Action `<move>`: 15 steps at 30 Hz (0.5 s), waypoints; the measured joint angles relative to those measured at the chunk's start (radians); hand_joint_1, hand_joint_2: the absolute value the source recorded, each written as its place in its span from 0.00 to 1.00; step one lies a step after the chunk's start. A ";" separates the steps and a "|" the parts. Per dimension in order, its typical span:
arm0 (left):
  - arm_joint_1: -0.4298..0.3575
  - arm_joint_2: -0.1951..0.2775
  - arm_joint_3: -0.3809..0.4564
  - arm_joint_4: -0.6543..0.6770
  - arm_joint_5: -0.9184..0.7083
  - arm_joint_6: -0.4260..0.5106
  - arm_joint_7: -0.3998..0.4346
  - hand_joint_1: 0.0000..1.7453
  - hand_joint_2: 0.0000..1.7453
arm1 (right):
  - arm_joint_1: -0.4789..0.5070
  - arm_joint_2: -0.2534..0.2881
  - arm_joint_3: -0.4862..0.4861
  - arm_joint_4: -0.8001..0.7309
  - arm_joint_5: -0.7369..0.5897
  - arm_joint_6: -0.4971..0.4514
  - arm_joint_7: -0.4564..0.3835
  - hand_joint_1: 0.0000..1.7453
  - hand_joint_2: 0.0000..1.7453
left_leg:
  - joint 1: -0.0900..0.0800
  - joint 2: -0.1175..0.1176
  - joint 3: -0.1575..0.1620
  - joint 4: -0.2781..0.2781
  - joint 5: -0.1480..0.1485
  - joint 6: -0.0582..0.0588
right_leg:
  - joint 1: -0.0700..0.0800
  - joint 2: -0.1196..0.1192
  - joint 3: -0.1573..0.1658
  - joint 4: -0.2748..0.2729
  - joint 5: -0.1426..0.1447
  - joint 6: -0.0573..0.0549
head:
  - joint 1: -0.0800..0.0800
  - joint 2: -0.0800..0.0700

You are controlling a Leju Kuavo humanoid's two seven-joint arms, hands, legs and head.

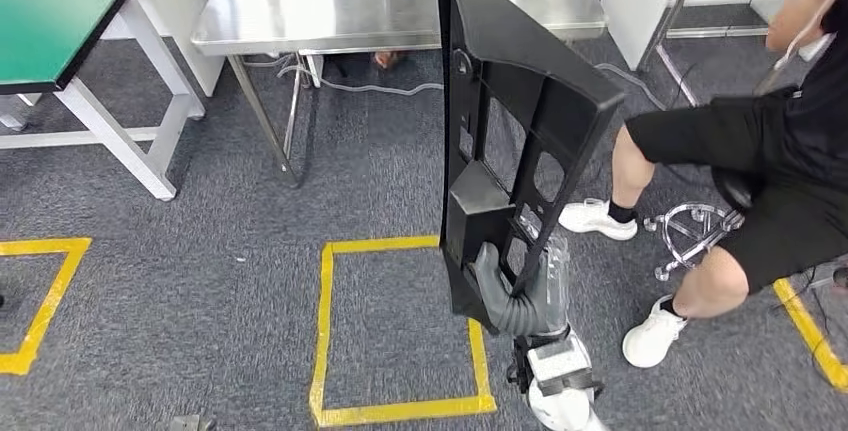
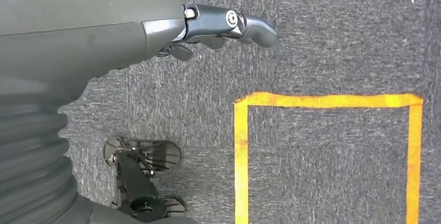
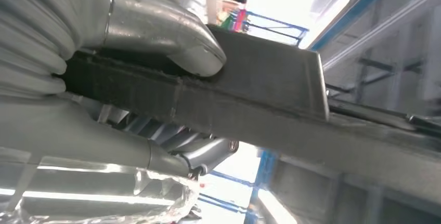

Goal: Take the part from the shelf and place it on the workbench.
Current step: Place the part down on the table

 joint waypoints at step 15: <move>0.003 0.010 0.006 0.000 -0.007 0.014 0.024 0.00 1.00 | 0.009 0.021 -0.005 -0.005 0.015 0.020 -0.001 1.00 1.00 | -0.061 0.001 -0.156 0.023 0.136 0.109 | 0.030 0.013 0.149 -0.034 -0.093 -0.052 | 0.003 0.000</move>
